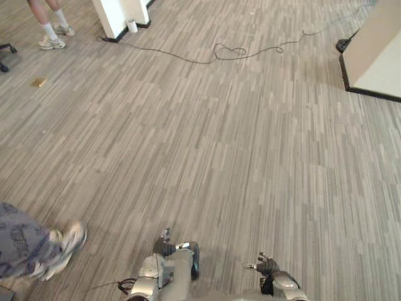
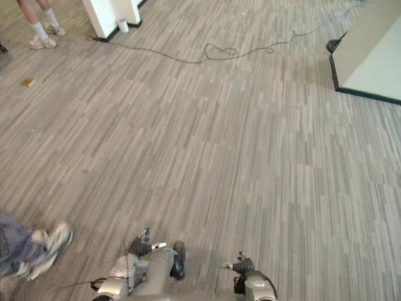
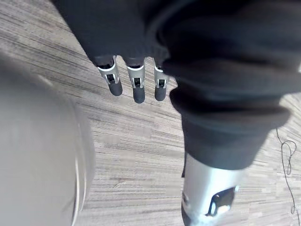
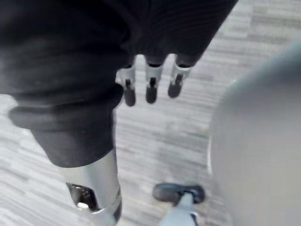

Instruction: Organize washtable

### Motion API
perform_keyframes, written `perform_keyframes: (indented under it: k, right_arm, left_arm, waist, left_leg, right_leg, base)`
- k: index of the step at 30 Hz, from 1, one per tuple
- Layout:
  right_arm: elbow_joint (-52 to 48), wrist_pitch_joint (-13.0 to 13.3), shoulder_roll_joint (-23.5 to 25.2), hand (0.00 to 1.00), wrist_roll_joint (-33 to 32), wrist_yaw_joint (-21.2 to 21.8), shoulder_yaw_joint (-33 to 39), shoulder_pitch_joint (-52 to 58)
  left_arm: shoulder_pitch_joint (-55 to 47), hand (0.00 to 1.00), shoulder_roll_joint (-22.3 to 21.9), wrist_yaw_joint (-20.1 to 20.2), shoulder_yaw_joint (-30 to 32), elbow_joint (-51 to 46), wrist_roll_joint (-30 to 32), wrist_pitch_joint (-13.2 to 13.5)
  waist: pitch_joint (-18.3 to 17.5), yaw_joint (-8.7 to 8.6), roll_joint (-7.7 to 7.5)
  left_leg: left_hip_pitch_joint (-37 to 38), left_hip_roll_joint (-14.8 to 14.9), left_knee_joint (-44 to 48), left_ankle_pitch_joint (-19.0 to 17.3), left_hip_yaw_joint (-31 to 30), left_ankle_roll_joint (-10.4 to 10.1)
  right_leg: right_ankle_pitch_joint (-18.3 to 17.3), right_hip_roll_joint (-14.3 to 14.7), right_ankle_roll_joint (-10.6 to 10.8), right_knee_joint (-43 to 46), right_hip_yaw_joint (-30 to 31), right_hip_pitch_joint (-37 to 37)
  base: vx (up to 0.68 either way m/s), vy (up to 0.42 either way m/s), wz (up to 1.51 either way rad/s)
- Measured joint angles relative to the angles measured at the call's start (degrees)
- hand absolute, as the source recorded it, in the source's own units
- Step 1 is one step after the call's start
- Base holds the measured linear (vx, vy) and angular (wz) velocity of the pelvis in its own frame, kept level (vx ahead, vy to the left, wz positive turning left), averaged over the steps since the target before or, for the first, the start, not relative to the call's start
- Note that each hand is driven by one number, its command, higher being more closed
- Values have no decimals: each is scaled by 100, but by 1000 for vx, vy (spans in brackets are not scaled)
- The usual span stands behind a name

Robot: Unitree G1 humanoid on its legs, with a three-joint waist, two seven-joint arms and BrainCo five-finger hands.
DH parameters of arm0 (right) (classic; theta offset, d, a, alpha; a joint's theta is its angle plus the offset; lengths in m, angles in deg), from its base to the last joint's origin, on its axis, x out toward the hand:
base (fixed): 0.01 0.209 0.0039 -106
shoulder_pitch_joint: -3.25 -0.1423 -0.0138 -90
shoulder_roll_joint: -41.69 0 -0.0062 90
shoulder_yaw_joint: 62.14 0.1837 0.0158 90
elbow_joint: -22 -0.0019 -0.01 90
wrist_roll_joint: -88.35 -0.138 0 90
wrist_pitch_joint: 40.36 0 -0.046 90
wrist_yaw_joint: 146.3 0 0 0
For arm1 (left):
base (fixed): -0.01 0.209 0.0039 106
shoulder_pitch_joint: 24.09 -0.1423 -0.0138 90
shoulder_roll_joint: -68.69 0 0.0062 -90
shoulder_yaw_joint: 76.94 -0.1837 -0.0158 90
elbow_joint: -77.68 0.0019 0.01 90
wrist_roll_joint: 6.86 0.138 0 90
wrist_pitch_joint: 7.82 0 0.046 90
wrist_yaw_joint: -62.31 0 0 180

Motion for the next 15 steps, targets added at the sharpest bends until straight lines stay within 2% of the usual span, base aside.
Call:
perform_keyframes:
  k: [1,2,3,4,5,6,7,8,9,10,11,12,13,14,15]
  right_arm:
    - [-6,17,-20,0,39,28,83,6]
    - [-34,23,-42,0,68,55,107,39]
    - [-123,40,-47,0,95,62,114,79]
    - [-252,68,-60,0,105,63,110,128]
    - [-245,84,-87,0,107,73,104,113]
    - [-251,85,-106,0,102,79,108,111]
    - [-260,94,-122,0,80,84,132,34]
    - [-268,92,-129,0,81,87,121,-14]
    - [-262,89,-120,0,82,85,115,-21]
    - [-230,88,-123,0,81,90,111,-50]
    - [-224,79,-152,0,94,97,105,-90]
    - [-240,88,-159,0,107,104,111,-95]
    - [-246,92,-183,0,104,132,168,-100]
    - [-251,81,-224,0,115,151,253,-103]
    - [-303,49,-288,0,149,167,233,-86]
  left_arm:
    - [-51,0,60,-9,4,137,-1,-50]
    - [-120,0,71,-21,35,158,-2,-74]
    - [-144,0,68,-29,45,158,0,-85]
    - [-152,0,49,-40,58,203,2,-96]
    - [-142,0,41,-35,58,344,4,-105]
    - [-83,0,32,-34,60,388,7,-108]
    - [-83,0,14,-34,100,495,11,-108]
    - [-111,0,-9,-28,203,547,11,-113]
    - [-126,0,-15,-25,237,546,11,-110]
    - [-186,0,-14,-25,278,547,11,-109]
    - [-232,0,-53,-24,293,576,11,-111]
    - [-278,0,-83,-15,360,661,18,-106]
    - [-277,0,-148,-2,507,729,47,-110]
    - [-265,0,-302,-8,691,741,63,-110]
    - [-238,0,-450,3,1017,713,99,-114]
  waist:
    - [6,-52,0]
    - [40,-96,94]
    - [48,-107,114]
    - [56,-125,109]
    - [59,-147,109]
    - [61,-184,108]
    - [71,-278,125]
    - [79,-315,149]
    - [85,-327,128]
    - [91,-350,104]
    - [82,-427,201]
    - [2,-429,269]
    - [-61,-445,362]
    - [-45,-425,533]
    - [-34,-419,716]
  left_leg:
    - [455,-42,-25,-246,-61,54]
    - [957,-40,-191,-414,-132,74]
    - [1198,-39,-321,-480,-184,78]
    - [1624,-14,-583,-573,-265,79]
    - [1977,41,-817,-632,-355,50]
    - [2135,75,-927,-660,-390,32]
    - [2467,152,-1185,-681,-441,14]
    - [2759,229,-1456,-684,-434,6]
    - [2919,234,-1549,-687,-442,1]
    - [3236,241,-1606,-796,-523,-187]
    - [3483,369,-1536,-914,-712,-335]
    - [3464,476,-1296,-912,-843,-339]
    - [3283,571,-756,-898,-962,-363]
    - [3040,742,-1,-771,-996,-571]
    - [2502,946,1333,-135,-993,-956]
  right_leg:
    - [-118,-85,-202,912,-121,-285]
    - [-292,-79,-486,1280,-344,-539]
    - [-381,-63,-585,1285,-453,-695]
    - [-538,31,-776,1052,-638,-1041]
    - [-643,140,-888,524,-810,-1410]
    - [-648,151,-901,190,-929,-1615]
    - [-543,198,-907,-737,-1115,-1917]
    - [-89,312,-827,-2072,-1226,-2012]
    - [168,325,-792,-2685,-1266,-2021]
    - [527,323,-814,-3325,-1202,-2045]
    - [1224,396,-1002,-3037,-1060,-2016]
    - [1255,415,-1103,-2632,-996,-2084]
    - [1040,476,-1240,-2291,-1071,-2110]
    - [791,554,-1284,-2155,-1242,-1974]
    - [486,754,-1341,-2138,-1309,-1708]
  base:
    - [633,125,25]
    - [622,105,24]
    - [595,66,26]
    - [692,6,34]
    - [576,-8,38]
    - [732,-49,42]
    - [632,-61,36]
    - [768,-80,35]
    - [678,-103,43]
    - [744,-147,60]
    - [762,-167,68]
    - [770,-210,63]
    - [741,-214,44]
    - [871,-245,30]
    - [719,-185,4]
